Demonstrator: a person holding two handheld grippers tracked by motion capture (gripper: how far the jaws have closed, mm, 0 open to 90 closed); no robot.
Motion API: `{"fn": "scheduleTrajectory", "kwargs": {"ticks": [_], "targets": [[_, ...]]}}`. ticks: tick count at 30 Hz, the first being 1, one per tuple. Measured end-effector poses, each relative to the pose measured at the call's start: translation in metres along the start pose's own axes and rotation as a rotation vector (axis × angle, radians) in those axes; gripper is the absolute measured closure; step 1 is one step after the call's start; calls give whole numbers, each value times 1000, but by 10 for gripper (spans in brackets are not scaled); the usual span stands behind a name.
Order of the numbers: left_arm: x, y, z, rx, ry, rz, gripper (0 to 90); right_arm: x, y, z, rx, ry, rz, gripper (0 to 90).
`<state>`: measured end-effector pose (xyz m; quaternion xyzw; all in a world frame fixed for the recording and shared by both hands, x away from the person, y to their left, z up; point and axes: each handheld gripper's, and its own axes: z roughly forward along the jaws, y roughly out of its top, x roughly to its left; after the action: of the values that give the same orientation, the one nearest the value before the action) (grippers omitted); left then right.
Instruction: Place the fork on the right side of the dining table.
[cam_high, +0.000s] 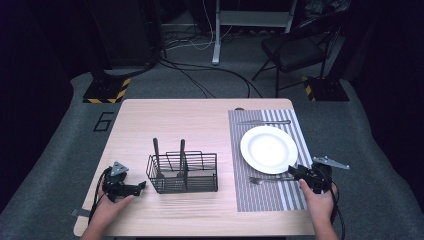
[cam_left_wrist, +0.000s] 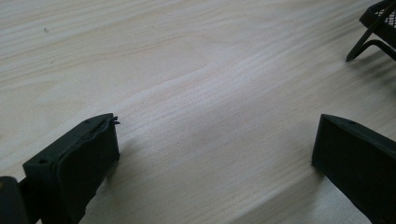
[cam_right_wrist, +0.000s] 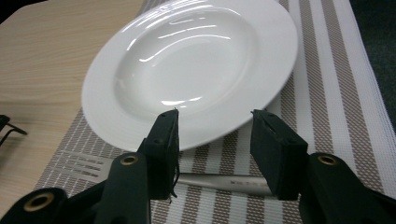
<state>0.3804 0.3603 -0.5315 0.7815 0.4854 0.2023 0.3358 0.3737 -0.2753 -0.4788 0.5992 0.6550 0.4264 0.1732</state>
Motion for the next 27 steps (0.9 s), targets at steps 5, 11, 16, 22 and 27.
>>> {"fn": "scheduleTrajectory", "kwargs": {"ticks": [5,11,16,22,27], "targets": [[0,0,0,0,0,0,2,16,9,-7,-28,25,-45,518],[0,0,0,0,0,0,2,47,19,-12,-26,109,-126,489],[0,0,0,0,0,0,2,71,20,-7,-4,159,-195,484],[0,0,0,0,0,1,2,89,21,0,14,206,-244,463],[0,0,0,0,0,0,2,99,20,4,22,229,-282,449]]}}
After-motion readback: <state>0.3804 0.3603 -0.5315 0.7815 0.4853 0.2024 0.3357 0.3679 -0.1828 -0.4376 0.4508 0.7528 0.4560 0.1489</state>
